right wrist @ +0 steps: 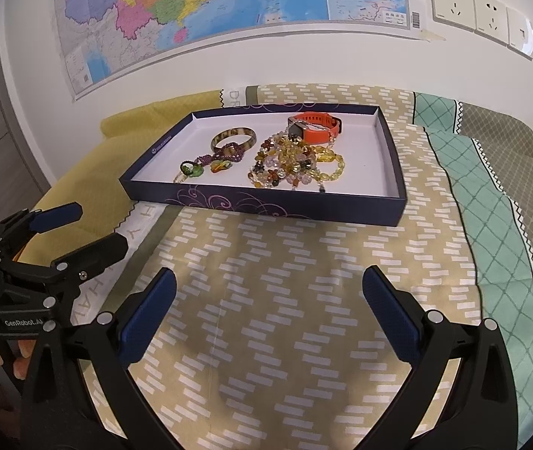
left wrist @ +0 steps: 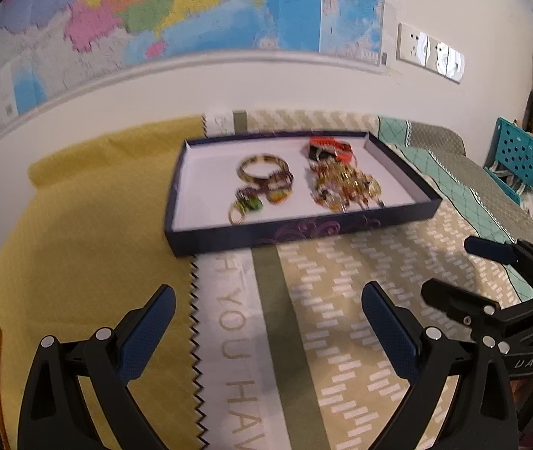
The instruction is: Organize jewelry
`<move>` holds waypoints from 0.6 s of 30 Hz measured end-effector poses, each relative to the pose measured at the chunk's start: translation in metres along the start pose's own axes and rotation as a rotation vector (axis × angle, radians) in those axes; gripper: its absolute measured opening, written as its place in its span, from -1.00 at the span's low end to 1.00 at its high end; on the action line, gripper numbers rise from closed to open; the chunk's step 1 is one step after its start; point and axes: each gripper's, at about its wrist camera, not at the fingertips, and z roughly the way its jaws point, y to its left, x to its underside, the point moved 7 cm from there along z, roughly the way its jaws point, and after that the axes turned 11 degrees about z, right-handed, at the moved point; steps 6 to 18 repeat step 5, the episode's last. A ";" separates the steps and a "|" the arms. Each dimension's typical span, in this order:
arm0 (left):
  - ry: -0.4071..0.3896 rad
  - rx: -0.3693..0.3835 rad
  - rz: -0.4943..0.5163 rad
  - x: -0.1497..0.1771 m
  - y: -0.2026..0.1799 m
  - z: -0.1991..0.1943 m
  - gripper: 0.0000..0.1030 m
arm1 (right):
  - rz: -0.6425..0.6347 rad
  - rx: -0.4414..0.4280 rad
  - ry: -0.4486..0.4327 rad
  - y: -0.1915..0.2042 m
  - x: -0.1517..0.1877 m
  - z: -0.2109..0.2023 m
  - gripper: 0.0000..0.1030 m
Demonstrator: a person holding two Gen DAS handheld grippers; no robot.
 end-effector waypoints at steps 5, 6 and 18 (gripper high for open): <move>0.037 0.010 -0.041 0.008 0.016 0.009 0.87 | 0.021 0.108 0.039 -0.059 -0.009 0.000 0.89; 0.037 0.010 -0.041 0.008 0.016 0.009 0.87 | 0.021 0.108 0.039 -0.059 -0.009 0.000 0.89; 0.037 0.010 -0.041 0.008 0.016 0.009 0.87 | 0.021 0.108 0.039 -0.059 -0.009 0.000 0.89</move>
